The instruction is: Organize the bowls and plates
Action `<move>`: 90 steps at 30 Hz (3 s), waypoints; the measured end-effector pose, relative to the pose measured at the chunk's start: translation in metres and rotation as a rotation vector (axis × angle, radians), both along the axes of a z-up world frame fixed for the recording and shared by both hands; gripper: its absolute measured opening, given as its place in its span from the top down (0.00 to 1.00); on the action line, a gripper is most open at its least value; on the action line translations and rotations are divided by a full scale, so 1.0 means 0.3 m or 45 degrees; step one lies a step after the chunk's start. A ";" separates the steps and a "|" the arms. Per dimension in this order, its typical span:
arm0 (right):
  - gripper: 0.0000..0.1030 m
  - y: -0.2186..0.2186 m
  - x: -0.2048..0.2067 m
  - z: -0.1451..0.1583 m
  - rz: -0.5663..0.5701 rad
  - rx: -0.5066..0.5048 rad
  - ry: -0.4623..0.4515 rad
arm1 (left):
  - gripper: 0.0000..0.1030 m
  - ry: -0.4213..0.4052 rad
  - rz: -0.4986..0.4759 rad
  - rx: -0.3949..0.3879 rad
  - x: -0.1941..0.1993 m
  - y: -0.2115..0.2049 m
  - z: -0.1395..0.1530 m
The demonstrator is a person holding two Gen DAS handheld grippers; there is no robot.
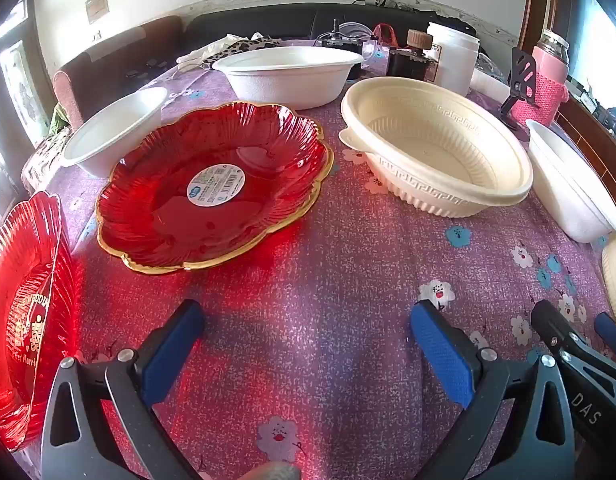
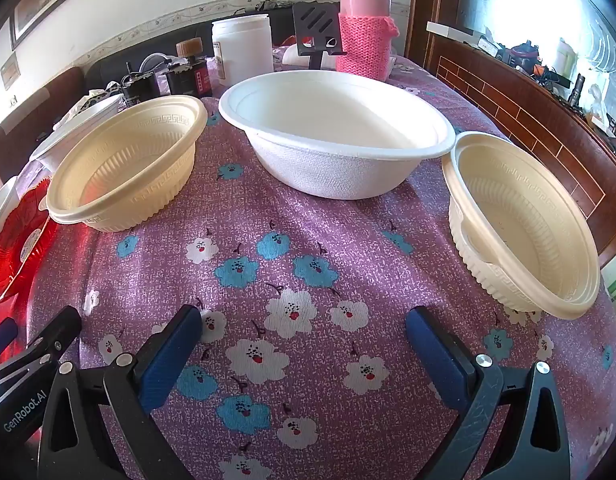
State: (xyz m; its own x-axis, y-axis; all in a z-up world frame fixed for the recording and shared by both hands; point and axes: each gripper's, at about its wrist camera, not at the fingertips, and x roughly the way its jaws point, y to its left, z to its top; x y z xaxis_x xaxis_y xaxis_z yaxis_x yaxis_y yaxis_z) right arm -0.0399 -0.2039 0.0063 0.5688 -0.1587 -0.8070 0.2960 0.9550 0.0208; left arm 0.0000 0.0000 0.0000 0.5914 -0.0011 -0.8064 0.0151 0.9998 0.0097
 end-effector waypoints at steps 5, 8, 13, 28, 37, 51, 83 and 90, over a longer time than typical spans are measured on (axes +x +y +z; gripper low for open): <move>0.01 0.000 0.000 0.000 0.000 0.000 0.000 | 0.00 -0.001 0.000 -0.001 0.000 0.000 0.000; 0.01 0.000 0.000 0.000 0.000 0.000 -0.001 | 0.00 -0.001 0.000 0.001 0.000 -0.001 0.000; 0.01 0.000 0.000 0.000 0.000 0.000 0.000 | 0.00 -0.001 0.000 -0.002 -0.001 0.002 0.000; 0.01 0.000 0.000 0.000 0.000 0.000 -0.001 | 0.00 0.000 0.000 -0.002 0.000 0.000 0.000; 0.01 0.000 0.000 0.001 0.000 0.000 -0.001 | 0.00 0.000 0.000 -0.002 0.000 0.000 0.000; 0.01 0.000 0.003 0.000 -0.008 -0.002 0.001 | 0.00 0.000 0.000 -0.002 0.000 0.000 0.000; 0.01 0.024 -0.036 0.007 -0.041 0.012 0.039 | 0.00 0.050 -0.215 -0.002 -0.131 0.043 0.008; 0.01 0.022 -0.048 0.009 -0.046 0.024 0.038 | 0.00 0.039 -0.181 -0.165 -0.185 0.136 0.058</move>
State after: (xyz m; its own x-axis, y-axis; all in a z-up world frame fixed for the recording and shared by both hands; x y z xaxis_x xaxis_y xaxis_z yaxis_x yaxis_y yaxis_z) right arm -0.0542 -0.1974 0.0088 0.5389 -0.1631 -0.8265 0.3311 0.9431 0.0298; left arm -0.0554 0.0409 0.0173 0.5531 -0.1881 -0.8116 0.1549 0.9804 -0.1216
